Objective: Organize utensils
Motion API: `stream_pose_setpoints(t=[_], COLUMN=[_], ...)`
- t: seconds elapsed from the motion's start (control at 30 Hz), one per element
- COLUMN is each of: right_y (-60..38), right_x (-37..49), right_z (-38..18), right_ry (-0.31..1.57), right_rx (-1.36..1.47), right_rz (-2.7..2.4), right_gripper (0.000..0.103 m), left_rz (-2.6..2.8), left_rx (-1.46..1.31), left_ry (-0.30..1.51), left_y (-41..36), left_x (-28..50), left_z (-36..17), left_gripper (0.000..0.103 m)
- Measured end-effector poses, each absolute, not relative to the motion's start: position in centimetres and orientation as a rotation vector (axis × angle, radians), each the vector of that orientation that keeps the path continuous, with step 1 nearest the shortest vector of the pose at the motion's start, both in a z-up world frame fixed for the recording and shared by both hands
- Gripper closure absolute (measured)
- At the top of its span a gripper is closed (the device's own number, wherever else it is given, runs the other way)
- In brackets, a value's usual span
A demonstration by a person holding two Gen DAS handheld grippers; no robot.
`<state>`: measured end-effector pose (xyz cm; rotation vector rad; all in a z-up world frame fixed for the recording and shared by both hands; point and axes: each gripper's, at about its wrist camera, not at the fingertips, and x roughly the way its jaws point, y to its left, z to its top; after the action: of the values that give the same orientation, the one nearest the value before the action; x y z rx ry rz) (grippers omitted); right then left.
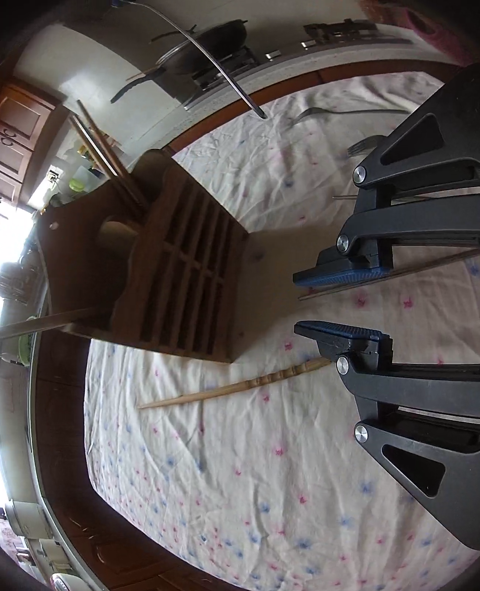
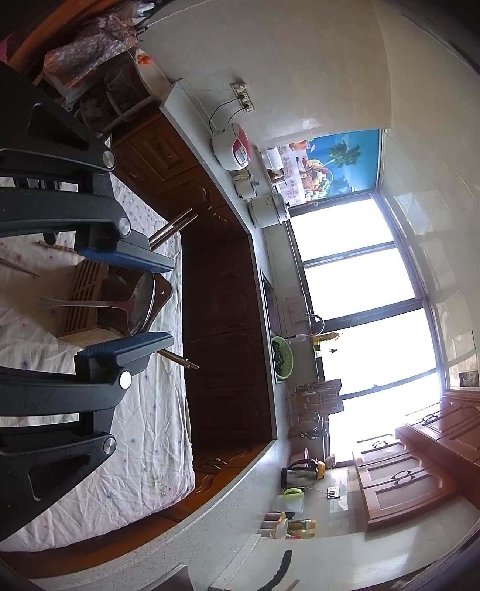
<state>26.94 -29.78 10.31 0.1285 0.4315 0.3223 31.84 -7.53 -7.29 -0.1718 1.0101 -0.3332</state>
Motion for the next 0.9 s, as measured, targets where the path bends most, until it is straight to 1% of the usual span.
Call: stream_pose_setpoints(t=[0.03, 0.1, 0.13, 0.17, 0.3, 0.33, 0.37, 0.4, 0.43, 0.47, 0.67, 0.9], right_y=[-30.1, -30.6, -30.8, -31.0, -31.6, -31.7, -31.7, -31.8, -31.8, -31.8, -31.7, -31.2], right_x=[26.8, 26.6, 26.5, 26.3, 25.9, 25.8, 25.8, 25.8, 25.7, 25.7, 25.5, 25.1], right_z=[10.2, 10.0, 9.9, 9.7, 9.5, 9.4, 9.4, 9.4, 9.3, 9.3, 9.1, 9.5], right_ry=[0.434, 0.441, 0.444, 0.446, 0.45, 0.45, 0.45, 0.451, 0.452, 0.453, 0.458, 0.445], right_rx=[0.134, 0.141, 0.145, 0.148, 0.162, 0.163, 0.164, 0.166, 0.168, 0.17, 0.183, 0.179], right_rz=[0.318, 0.311, 0.308, 0.306, 0.297, 0.295, 0.294, 0.293, 0.294, 0.294, 0.296, 0.305], right_gripper=[0.069, 0.069, 0.069, 0.069, 0.069, 0.069, 0.069, 0.069, 0.069, 0.069, 0.069, 0.069], left_rz=[-0.337, -0.323, -0.31, -0.308, -0.298, -0.289, -0.28, -0.272, -0.262, -0.258, -0.289, -0.328], left_rx=[-0.163, -0.127, -0.114, -0.105, -0.055, -0.023, 0.009, 0.038, 0.067, 0.09, 0.012, -0.173], left_ry=[1.025, 1.045, 1.053, 1.057, 1.095, 1.073, 1.068, 1.06, 1.048, 1.043, 1.027, 0.887], left_y=[-8.2, -9.3, -9.7, -10.0, -11.5, -11.9, -12.3, -12.8, -13.0, -13.3, -11.6, -6.7], left_x=[31.9, 32.2, 32.4, 32.8, 33.1, 32.9, 32.9, 32.8, 32.8, 32.8, 32.0, 29.3], left_z=[-7.8, -8.6, -9.0, -9.4, -10.7, -10.7, -10.8, -10.8, -10.9, -11.0, -9.6, -3.2], left_gripper=[0.084, 0.08, 0.074, 0.071, 0.071, 0.071, 0.073, 0.077, 0.091, 0.096, 0.1, 0.1])
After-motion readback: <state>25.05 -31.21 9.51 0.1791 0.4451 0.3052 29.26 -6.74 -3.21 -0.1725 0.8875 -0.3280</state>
